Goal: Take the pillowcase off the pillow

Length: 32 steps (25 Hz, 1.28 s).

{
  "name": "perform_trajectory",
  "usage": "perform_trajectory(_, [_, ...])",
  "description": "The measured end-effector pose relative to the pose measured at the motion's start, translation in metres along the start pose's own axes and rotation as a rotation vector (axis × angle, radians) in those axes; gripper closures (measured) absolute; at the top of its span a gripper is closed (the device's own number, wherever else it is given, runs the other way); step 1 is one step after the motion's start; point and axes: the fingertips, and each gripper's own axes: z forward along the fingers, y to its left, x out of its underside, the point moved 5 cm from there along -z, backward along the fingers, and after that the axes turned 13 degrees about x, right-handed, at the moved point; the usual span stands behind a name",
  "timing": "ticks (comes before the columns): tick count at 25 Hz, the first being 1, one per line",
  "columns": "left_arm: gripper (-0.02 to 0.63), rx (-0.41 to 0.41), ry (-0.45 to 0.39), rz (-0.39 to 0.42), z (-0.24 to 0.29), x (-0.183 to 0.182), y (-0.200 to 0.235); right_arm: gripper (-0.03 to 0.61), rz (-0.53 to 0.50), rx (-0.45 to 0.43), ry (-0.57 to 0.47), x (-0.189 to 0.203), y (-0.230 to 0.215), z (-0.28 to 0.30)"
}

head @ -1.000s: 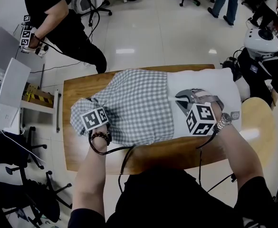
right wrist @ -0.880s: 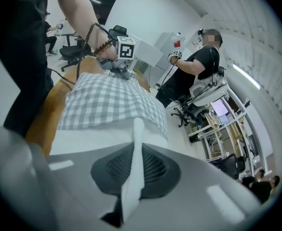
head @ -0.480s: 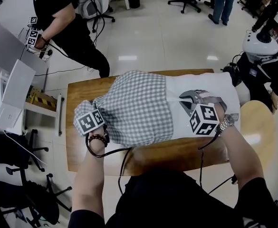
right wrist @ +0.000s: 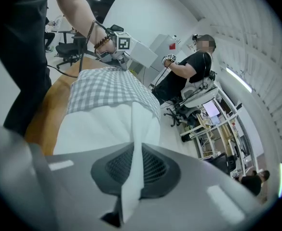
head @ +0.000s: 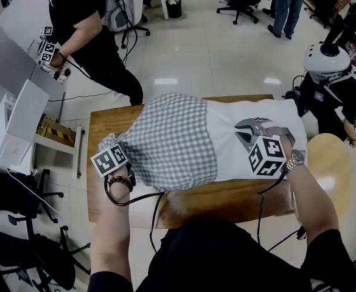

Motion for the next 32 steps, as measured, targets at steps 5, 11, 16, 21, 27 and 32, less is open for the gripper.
perform_trajectory(5, [0.604,-0.012,-0.018,-0.012,-0.012,-0.007,0.005,0.566,-0.012,0.010,-0.006,0.001,-0.010,-0.010])
perform_trajectory(11, [0.604,-0.027,-0.032,-0.025,-0.019,-0.007,0.010,0.566,-0.015,0.013,-0.005,0.008,-0.013,-0.017])
perform_trajectory(16, [0.604,-0.040,-0.041,-0.035,-0.028,-0.012,0.014,0.565,-0.015,0.013,0.008,0.013,-0.018,-0.023])
perform_trajectory(21, [0.604,-0.055,-0.039,-0.044,-0.033,-0.008,0.026,0.565,0.001,0.017,0.034,0.029,-0.013,-0.026])
perform_trajectory(27, [0.604,-0.080,-0.033,-0.059,-0.029,-0.005,0.040,0.566,0.023,0.020,0.074,0.044,-0.016,-0.018])
perform_trajectory(32, [0.604,-0.098,-0.015,-0.058,-0.030,-0.004,0.053,0.566,0.025,0.016,0.094,0.056,-0.012,-0.015])
